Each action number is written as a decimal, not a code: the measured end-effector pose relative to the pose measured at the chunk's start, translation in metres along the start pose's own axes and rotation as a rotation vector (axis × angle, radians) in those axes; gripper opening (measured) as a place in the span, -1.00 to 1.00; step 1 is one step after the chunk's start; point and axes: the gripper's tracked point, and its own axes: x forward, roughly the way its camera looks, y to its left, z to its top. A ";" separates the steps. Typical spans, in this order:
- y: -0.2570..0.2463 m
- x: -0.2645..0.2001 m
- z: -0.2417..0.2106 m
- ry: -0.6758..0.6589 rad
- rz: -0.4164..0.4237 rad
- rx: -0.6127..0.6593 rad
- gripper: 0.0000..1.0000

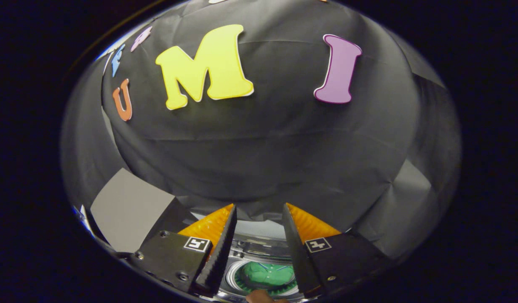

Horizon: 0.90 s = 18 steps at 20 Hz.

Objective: Put the clothes into the washing machine and then close the washing machine lid.

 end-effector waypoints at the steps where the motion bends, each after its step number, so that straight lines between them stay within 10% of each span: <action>1: 0.000 0.006 0.000 -0.012 -0.002 0.004 0.37; 18: -0.004 0.042 -0.044 -0.096 0.008 0.056 0.46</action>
